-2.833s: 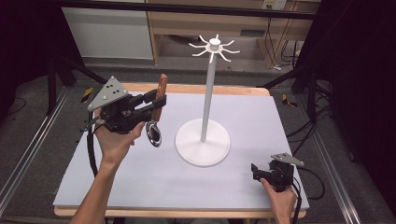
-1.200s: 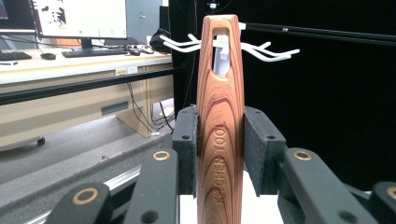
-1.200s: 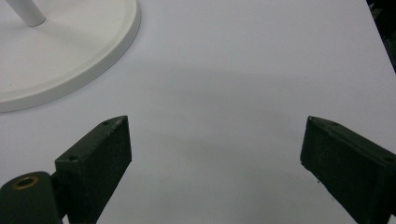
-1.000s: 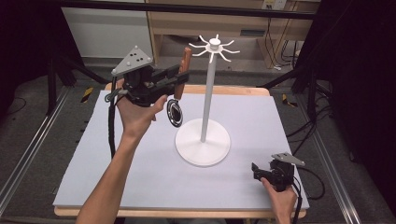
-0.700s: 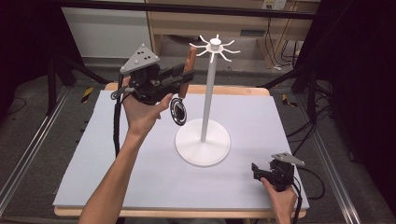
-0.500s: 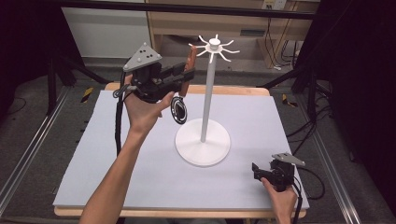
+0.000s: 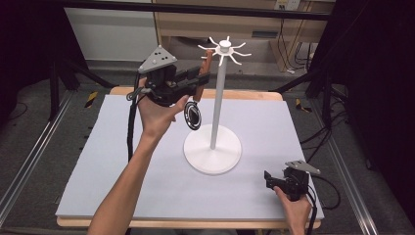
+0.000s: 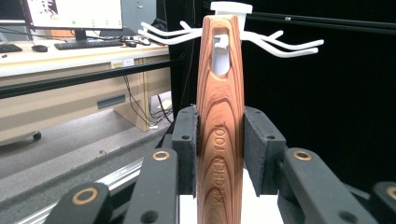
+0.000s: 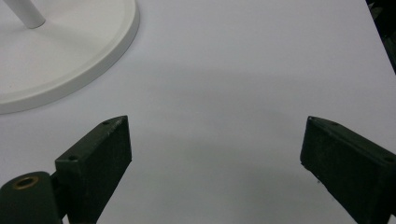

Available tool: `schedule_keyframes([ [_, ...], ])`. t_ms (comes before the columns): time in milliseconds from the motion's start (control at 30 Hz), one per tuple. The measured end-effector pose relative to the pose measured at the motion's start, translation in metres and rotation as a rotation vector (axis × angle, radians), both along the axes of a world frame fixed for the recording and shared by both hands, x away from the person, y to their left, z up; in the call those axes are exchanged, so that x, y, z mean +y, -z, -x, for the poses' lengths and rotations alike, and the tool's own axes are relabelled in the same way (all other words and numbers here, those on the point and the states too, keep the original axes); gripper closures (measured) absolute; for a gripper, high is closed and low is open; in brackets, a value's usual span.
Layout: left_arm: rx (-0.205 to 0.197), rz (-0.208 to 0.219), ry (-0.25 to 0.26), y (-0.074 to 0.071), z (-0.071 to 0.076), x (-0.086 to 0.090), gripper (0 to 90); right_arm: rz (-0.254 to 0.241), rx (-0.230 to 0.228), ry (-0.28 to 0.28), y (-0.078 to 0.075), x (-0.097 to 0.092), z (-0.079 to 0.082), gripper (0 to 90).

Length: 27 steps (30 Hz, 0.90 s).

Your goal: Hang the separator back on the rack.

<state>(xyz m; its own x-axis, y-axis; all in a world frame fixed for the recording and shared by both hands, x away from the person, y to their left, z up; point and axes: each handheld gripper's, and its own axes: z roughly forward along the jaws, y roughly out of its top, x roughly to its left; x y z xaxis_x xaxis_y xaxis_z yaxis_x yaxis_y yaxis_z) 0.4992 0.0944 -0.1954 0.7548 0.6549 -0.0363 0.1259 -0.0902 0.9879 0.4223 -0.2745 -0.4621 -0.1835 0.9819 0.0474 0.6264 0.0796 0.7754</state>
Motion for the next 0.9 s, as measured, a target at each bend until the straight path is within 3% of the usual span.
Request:
schedule_keyframes([
  [533, 0.004, 0.011, 0.012, 0.005, -0.0049, -0.0052, 67.2, 0.002, 0.008, -0.006, 0.0014, 0.0029, -0.0014, 9.2],
  [900, -0.004, -0.008, -0.002, 0.0084, -0.0046, -0.006, 67.1, 0.007, 0.011, -0.01, 0.002, 0.0041, -0.0026, 9.2],
])
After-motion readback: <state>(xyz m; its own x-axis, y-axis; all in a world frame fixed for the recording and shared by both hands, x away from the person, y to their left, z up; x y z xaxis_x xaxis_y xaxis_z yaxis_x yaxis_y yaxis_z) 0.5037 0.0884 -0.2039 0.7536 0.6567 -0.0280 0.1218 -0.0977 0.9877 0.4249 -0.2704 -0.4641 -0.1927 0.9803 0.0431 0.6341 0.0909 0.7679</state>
